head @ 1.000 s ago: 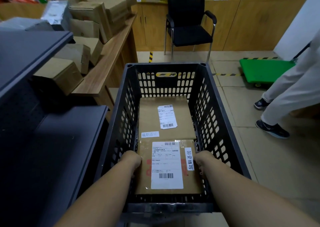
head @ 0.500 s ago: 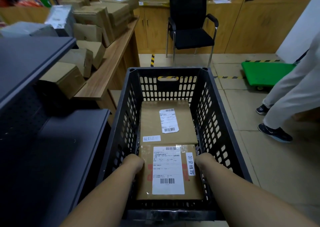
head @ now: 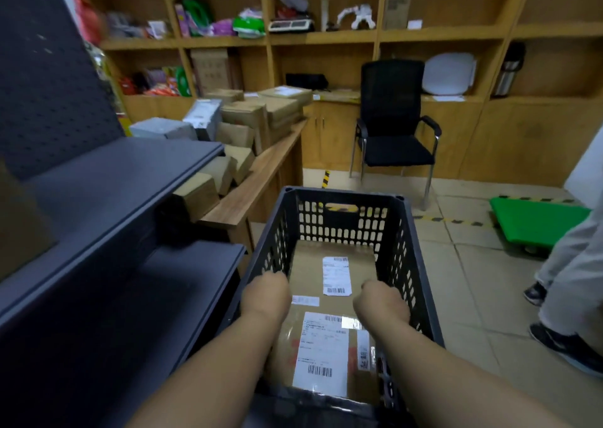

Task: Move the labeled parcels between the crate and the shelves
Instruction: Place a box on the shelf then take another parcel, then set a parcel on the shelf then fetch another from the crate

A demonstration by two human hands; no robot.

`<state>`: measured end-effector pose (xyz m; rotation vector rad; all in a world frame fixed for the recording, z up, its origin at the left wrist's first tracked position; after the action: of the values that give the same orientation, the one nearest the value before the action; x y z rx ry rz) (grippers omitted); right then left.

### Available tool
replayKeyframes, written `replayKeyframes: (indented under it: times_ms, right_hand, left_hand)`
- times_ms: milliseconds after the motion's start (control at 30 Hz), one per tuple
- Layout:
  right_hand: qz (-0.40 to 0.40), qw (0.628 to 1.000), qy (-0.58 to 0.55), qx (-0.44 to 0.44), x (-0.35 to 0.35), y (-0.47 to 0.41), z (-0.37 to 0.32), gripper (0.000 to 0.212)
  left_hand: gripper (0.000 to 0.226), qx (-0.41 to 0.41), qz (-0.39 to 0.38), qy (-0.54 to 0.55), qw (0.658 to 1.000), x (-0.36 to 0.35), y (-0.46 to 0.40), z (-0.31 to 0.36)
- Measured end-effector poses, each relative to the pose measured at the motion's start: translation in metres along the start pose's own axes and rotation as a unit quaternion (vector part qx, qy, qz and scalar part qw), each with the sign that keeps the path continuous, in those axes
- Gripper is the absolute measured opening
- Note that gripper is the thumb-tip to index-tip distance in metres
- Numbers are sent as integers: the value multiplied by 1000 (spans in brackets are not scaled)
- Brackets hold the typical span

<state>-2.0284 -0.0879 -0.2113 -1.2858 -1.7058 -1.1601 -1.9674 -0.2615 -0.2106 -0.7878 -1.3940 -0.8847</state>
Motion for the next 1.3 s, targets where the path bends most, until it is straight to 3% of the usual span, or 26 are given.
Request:
replayKeyframes:
  times_ms: [133,367,733,1300]
  right_hand:
    - [48,993,41,97,22,24,-13,25]
    - [70,957,51,279,21,85,-45,27]
    - [59,883,45,463,-11,212,-103,21]
    - [-17,766,8,643,-99,535,-131,27]
  left_hand:
    - [25,0,103,-81,991,36,36,-8]
    - [31,83,151,-116,978,67,123,-52]
    - [31,251,146,-135,947,66,279,-142]
    - [30,424,141,-158,881,78,615,-242]
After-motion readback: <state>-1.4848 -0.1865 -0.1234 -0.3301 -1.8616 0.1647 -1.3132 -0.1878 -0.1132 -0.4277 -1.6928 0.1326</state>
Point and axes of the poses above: each hand's wrist, its own y-axis away from the middle knuckle, its own x-axis out of the back of the hand, z = x × y, the point moved 1 cm from there along -y, towards the middle knuckle, and after that the axes turned 4 degrees about -y, right-handed, at the moved point
